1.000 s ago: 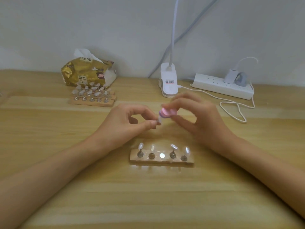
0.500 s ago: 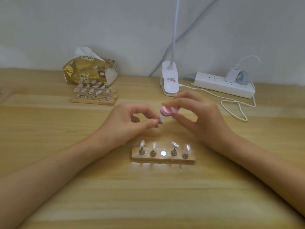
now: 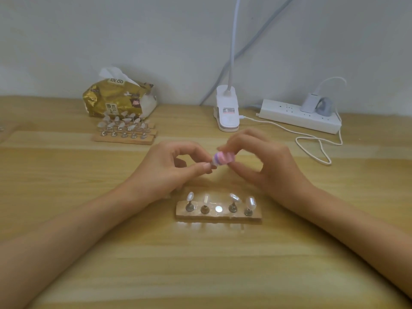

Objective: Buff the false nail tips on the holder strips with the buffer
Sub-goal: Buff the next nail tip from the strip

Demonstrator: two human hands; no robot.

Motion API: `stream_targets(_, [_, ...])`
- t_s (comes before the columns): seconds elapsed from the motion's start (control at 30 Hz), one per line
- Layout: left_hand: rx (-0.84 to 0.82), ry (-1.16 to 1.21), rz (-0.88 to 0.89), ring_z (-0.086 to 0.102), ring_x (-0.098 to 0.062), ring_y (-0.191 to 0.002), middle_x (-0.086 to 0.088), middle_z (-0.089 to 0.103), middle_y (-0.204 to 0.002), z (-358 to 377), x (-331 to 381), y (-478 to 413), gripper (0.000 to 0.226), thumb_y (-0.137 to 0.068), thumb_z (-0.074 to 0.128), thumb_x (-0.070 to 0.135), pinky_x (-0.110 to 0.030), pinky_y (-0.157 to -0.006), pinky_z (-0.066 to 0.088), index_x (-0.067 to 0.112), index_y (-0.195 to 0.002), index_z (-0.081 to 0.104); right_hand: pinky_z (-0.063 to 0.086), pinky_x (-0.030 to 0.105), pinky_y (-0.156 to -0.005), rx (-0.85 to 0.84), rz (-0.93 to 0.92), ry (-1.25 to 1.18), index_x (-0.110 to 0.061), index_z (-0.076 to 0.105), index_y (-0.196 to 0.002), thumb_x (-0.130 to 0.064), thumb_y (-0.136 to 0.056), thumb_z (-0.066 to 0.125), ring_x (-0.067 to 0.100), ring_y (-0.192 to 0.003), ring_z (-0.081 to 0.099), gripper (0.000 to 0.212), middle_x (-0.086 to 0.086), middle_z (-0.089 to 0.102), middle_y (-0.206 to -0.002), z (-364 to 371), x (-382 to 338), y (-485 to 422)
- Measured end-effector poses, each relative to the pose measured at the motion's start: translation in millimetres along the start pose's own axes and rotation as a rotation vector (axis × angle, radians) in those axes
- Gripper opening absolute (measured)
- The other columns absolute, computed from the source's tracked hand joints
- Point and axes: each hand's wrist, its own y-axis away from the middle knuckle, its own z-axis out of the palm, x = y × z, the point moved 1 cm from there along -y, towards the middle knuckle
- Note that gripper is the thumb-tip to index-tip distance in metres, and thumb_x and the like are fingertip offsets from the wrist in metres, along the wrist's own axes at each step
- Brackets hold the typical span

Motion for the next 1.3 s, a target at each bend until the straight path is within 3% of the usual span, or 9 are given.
stream_targets(0.2, [0.007, 0.003, -0.012, 0.045, -0.007, -0.045, 0.006, 0.073, -0.085, 0.1, 1.2, -0.3, 0.006, -0.081, 0.075, 0.033, -0.02, -0.044, 0.038, 0.027, -0.078, 0.074, 0.052, 0.029, -0.084, 0.013, -0.109, 0.018, -0.005, 0.071, -0.098, 0.001, -0.089, 0.073, 0.017, -0.094, 0.065, 0.012, 0.006, 0.064, -0.1, 3.6, -7.9, -2.0])
stream_targets(0.37, [-0.004, 0.008, -0.003, 0.045, -0.004, -0.044, 0.007, 0.075, -0.086, 0.8, 1.6, 0.5, 0.007, -0.085, 0.073, 0.022, -0.016, -0.043, 0.038, 0.027, -0.08, 0.074, 0.052, 0.033, -0.084, 0.1, -0.001, 0.013, -0.007, 0.07, -0.097, 0.003, -0.087, 0.074, 0.016, -0.091, 0.064, 0.015, 0.006, 0.064, -0.098, -6.6, 1.0, -2.8])
stream_targets(0.47, [0.017, 0.031, -0.018, 0.045, -0.005, -0.045, 0.008, 0.072, -0.083, -0.2, 1.9, 0.2, 0.005, -0.081, 0.076, 0.031, -0.017, -0.042, 0.038, 0.026, -0.08, 0.075, 0.051, 0.03, -0.084, -0.01, -0.102, 0.037, -0.007, 0.069, -0.098, 0.003, -0.087, 0.073, 0.018, -0.095, 0.063, 0.014, 0.005, 0.062, -0.101, 4.9, -4.8, -0.2])
stream_targets(0.57, [-0.004, 0.012, -0.008, 0.046, -0.005, -0.045, 0.007, 0.075, -0.085, -0.1, 1.2, 0.7, 0.008, -0.086, 0.072, 0.021, -0.016, -0.043, 0.039, 0.026, -0.08, 0.074, 0.052, 0.036, -0.084, 0.064, 0.032, 0.025, -0.007, 0.069, -0.096, 0.003, -0.087, 0.073, 0.017, -0.093, 0.065, 0.015, 0.004, 0.063, -0.099, -4.7, 3.8, -2.4])
stream_targets(0.7, [0.01, 0.023, -0.014, 0.044, -0.005, -0.045, 0.008, 0.073, -0.083, -0.2, 1.7, 0.0, 0.003, -0.083, 0.076, 0.025, -0.017, -0.043, 0.038, 0.025, -0.08, 0.075, 0.05, 0.027, -0.084, 0.013, -0.128, 0.033, -0.006, 0.069, -0.098, 0.0, -0.089, 0.072, 0.017, -0.094, 0.063, 0.011, 0.005, 0.062, -0.101, 3.4, -5.5, 0.0])
stream_targets(0.83, [-0.019, -0.006, -0.001, 0.046, -0.004, -0.045, 0.007, 0.075, -0.086, -0.4, 1.2, 0.7, 0.008, -0.086, 0.072, 0.02, -0.016, -0.043, 0.039, 0.025, -0.081, 0.074, 0.051, 0.037, -0.083, 0.077, 0.041, 0.015, -0.007, 0.069, -0.096, 0.001, -0.088, 0.074, 0.017, -0.091, 0.064, 0.011, 0.004, 0.063, -0.098, -4.5, 6.4, -2.9])
stream_targets(0.97, [0.003, 0.03, -0.013, 0.044, -0.004, -0.044, 0.01, 0.073, -0.081, -0.3, 2.4, 0.1, 0.01, -0.08, 0.075, 0.036, -0.016, -0.043, 0.038, 0.025, -0.08, 0.075, 0.051, 0.028, -0.084, 0.006, -0.138, 0.0, -0.008, 0.07, -0.102, -0.004, -0.092, 0.071, 0.017, -0.094, 0.063, 0.01, 0.004, 0.062, -0.101, 5.6, -4.4, 0.0])
stream_targets(1.1, [-0.013, 0.004, -0.001, 0.045, -0.005, -0.046, 0.007, 0.075, -0.085, 0.2, 1.6, 0.1, 0.007, -0.086, 0.072, 0.022, -0.018, -0.044, 0.039, 0.025, -0.08, 0.074, 0.052, 0.037, -0.084, 0.083, 0.013, 0.039, -0.007, 0.072, -0.104, 0.0, -0.09, 0.073, 0.017, -0.091, 0.063, 0.016, 0.008, 0.063, -0.099, -4.5, 7.8, -4.9])
stream_targets(1.3, [0.003, 0.019, -0.018, 0.046, -0.006, -0.046, 0.007, 0.073, -0.082, -0.2, 0.6, -1.4, 0.006, -0.082, 0.074, 0.031, -0.016, -0.043, 0.037, 0.026, -0.08, 0.075, 0.052, 0.033, -0.086, 0.01, -0.054, 0.023, -0.008, 0.071, -0.105, -0.002, -0.091, 0.071, 0.017, -0.095, 0.063, 0.015, 0.007, 0.062, -0.103, 4.3, 3.3, -0.6])
